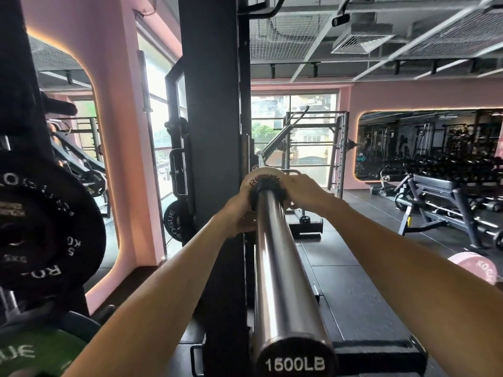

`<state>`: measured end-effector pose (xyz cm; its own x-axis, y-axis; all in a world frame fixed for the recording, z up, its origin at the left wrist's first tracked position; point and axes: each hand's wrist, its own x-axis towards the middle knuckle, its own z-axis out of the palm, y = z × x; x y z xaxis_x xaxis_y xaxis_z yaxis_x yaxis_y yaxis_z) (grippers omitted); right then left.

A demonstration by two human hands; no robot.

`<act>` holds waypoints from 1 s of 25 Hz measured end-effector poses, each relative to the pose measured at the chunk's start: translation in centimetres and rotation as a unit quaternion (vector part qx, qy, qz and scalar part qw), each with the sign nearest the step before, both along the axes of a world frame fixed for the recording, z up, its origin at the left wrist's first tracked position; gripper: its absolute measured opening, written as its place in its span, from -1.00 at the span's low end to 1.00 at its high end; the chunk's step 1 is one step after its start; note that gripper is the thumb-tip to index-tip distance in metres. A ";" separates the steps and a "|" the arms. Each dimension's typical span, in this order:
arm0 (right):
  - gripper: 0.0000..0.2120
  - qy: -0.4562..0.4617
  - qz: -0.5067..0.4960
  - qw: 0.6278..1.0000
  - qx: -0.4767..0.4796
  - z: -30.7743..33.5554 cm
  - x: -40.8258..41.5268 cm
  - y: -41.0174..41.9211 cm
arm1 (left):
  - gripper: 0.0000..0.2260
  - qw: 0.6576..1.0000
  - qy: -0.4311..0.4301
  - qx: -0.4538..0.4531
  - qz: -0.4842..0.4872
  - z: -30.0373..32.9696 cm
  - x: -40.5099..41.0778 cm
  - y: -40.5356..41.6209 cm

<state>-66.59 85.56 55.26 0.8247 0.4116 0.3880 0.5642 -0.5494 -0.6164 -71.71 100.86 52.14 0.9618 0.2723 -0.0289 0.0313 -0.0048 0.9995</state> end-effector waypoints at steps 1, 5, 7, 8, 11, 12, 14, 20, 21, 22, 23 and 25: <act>-0.58 -0.001 0.000 1.000 -0.006 -0.3 -0.7 -0.3 | -0.55 0.999 -0.009 0.034 0.016 -0.5 -0.6 0.1; -0.73 0.007 -0.007 1.000 -0.018 -1.3 -3.9 -1.3 | -0.72 0.987 -0.022 0.151 0.050 -1.3 -3.9 0.7; -0.71 0.031 -0.005 0.999 -0.030 -2.5 -6.0 -1.8 | -0.68 0.973 -0.010 0.226 0.040 -2.3 -6.2 0.6; -0.67 0.056 -0.006 0.998 -0.025 -3.5 -6.9 -2.1 | -0.67 0.964 -0.003 0.262 0.040 -3.1 -7.4 0.6; -0.55 0.143 0.000 0.990 -0.021 -7.2 -11.2 -3.8 | -0.74 0.945 0.020 0.325 0.016 -6.6 -11.3 -0.2; -0.52 0.148 -0.003 0.988 -0.047 -8.9 -12.5 -4.5 | -0.74 0.940 0.037 0.338 0.002 -8.1 -12.7 -0.6; -0.53 0.154 -0.031 0.980 -0.121 -12.9 -16.0 -6.1 | -0.71 0.932 0.081 0.352 -0.026 -11.8 -15.7 -1.6; -0.44 0.266 -0.070 0.940 -0.204 -28.3 -26.0 -11.4 | -0.74 0.894 0.200 0.377 -0.137 -24.9 -25.2 -7.3; -0.44 0.284 -0.074 0.932 -0.214 -30.5 -27.7 -12.3 | -0.75 0.883 0.214 0.386 -0.159 -26.8 -26.4 -8.3; -0.44 0.305 -0.077 0.923 -0.221 -32.8 -29.5 -13.4 | -0.76 0.871 0.227 0.395 -0.185 -29.1 -27.7 -9.3; -0.43 0.325 -0.082 0.914 -0.227 -35.0 -31.3 -14.7 | -0.77 0.857 0.243 0.403 -0.210 -31.2 -29.0 -10.5; -0.43 0.374 -0.098 0.892 -0.234 -39.5 -35.0 -17.4 | -0.76 0.823 0.281 0.414 -0.268 -35.5 -31.3 -13.2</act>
